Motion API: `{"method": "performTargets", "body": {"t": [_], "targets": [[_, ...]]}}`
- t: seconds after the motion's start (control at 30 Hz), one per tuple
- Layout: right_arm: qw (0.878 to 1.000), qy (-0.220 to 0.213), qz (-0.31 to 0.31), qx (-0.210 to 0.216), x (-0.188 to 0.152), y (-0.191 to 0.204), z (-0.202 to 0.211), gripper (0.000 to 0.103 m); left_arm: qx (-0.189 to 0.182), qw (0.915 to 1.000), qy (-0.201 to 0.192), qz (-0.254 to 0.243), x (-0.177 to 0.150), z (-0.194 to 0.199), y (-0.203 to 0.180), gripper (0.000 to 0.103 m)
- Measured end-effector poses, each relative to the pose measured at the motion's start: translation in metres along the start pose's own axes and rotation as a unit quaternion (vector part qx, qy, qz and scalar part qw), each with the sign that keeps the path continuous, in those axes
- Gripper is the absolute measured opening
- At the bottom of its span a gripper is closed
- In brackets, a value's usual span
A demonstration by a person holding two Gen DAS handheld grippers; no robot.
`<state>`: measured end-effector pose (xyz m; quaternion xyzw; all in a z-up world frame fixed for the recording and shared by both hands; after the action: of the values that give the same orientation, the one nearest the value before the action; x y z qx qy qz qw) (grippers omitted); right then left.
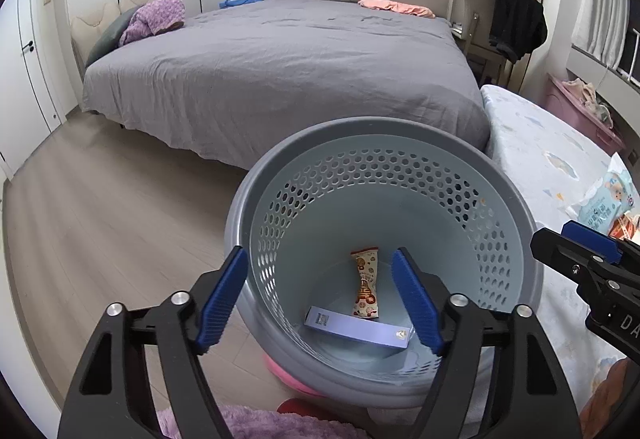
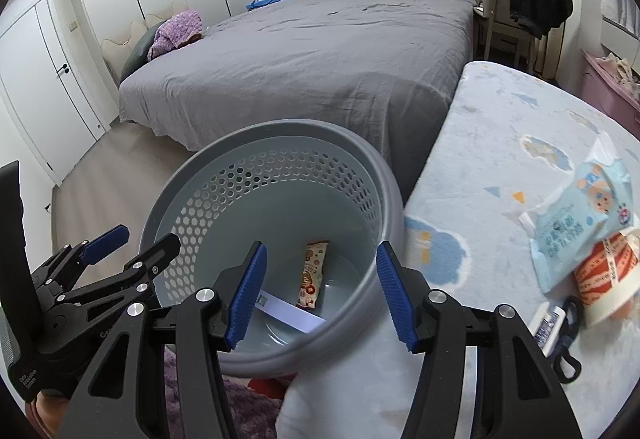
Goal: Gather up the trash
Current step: 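Move both open grippers back over the table toward the card box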
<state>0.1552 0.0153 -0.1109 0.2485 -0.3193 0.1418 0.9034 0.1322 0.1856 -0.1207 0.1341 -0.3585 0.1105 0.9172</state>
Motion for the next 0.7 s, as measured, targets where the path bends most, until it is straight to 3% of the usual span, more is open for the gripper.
{"method": "performTargets", "body": {"t": [0.7], "targets": [[0.998,-0.035,-0.038,-0.038,-0.034,-0.047,0.080,0.055,-0.049,0.9981,-0.011,-0.034,-0.016,0.056,-0.064,0.076]]}}
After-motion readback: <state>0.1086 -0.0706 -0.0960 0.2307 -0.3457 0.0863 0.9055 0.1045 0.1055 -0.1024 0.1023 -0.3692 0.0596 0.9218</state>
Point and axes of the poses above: each gripper's, at about its wrist camera, not at the fingertips, and z roughly against the way its jaws point, y to its left, x to its top, the point moved 8 cm from there along -z, roughly the way its jaws point, and after that the axes turned 15 degrees about x, right-handed, at the moved point
